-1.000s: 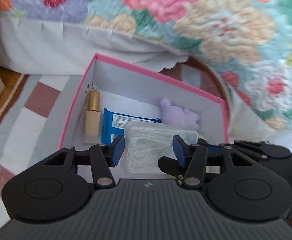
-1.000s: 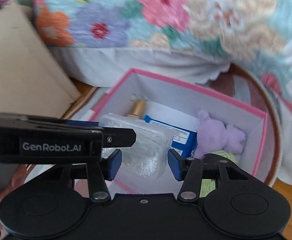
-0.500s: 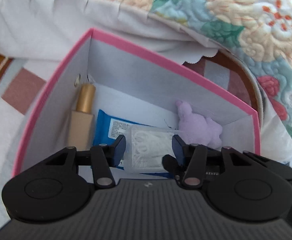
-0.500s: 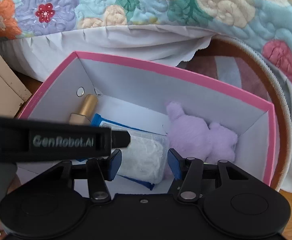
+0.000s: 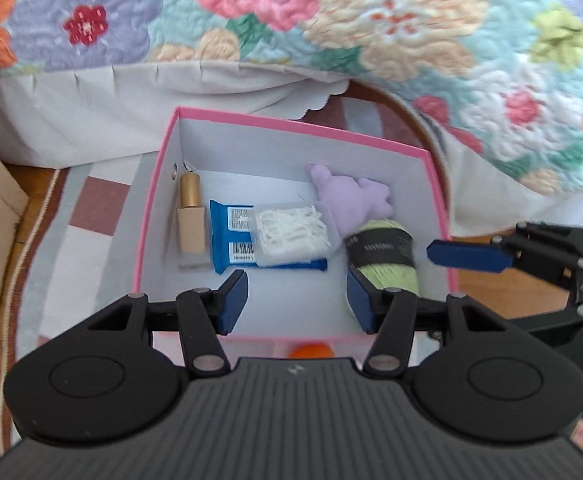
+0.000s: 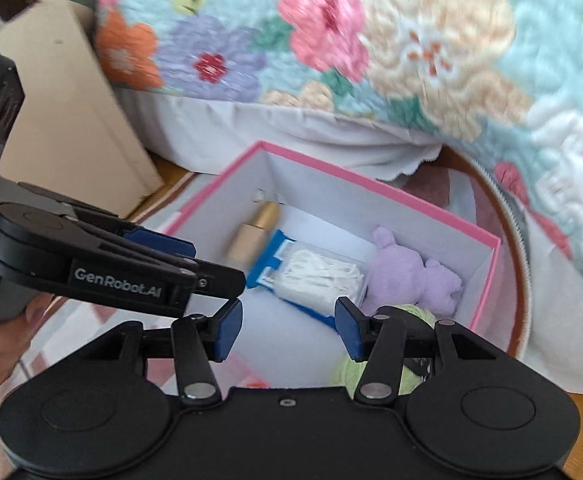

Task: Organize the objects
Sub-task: 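Open the left gripper and withdraw it from the pink box, then move the left tool to the white packet and grasp it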

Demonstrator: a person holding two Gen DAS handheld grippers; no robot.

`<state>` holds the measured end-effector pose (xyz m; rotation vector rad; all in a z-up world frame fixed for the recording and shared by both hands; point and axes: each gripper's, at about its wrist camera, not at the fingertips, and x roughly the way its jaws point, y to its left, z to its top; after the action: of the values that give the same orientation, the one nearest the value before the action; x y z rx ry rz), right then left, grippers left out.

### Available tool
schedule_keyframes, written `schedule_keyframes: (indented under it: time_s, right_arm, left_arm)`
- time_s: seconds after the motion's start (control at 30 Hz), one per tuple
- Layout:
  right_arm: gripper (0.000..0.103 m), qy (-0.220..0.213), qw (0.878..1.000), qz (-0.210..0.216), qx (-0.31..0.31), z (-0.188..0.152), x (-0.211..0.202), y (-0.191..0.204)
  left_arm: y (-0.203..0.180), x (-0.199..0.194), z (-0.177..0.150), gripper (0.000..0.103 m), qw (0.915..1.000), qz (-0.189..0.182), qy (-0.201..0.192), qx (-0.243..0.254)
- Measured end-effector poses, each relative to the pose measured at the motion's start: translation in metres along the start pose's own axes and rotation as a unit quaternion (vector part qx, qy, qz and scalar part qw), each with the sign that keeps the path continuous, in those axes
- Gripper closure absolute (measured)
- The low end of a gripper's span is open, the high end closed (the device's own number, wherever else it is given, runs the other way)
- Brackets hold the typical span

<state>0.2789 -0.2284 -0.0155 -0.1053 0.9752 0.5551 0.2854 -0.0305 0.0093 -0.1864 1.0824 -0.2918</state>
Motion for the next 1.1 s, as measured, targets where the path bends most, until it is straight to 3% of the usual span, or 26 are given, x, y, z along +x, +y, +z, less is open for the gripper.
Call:
schedule_keyframes:
  time_s: [0.27,0.53,0.8,1.1]
  right_arm:
    - [0.045,-0.003,0.999,0.006,-0.038,-0.013,-0.071,0.03]
    - [0.035,-0.018,0.995,0.014,-0.096,-0.049,-0.121,0.054]
    - [0.023,-0.038,0.991,0.04,-0.125,-0.096,-0.132,0.059]
    - [0.017,-0.03,0.981,0.059,-0.18,-0.148,-0.085,0.062]
  left_arm:
    - [-0.013,-0.07,-0.023,0.046,0.9997,0.003,0.0,0.026]
    - [-0.027,-0.112,-0.064,0.041,0.9984,0.016,0.001,0.054]
    - [-0.031,-0.108,-0.109,0.036,0.9983,0.01,0.029,0.05]
    - [-0.028,-0.062,-0.153,0.033,0.9962,0.004,0.086,0.007]
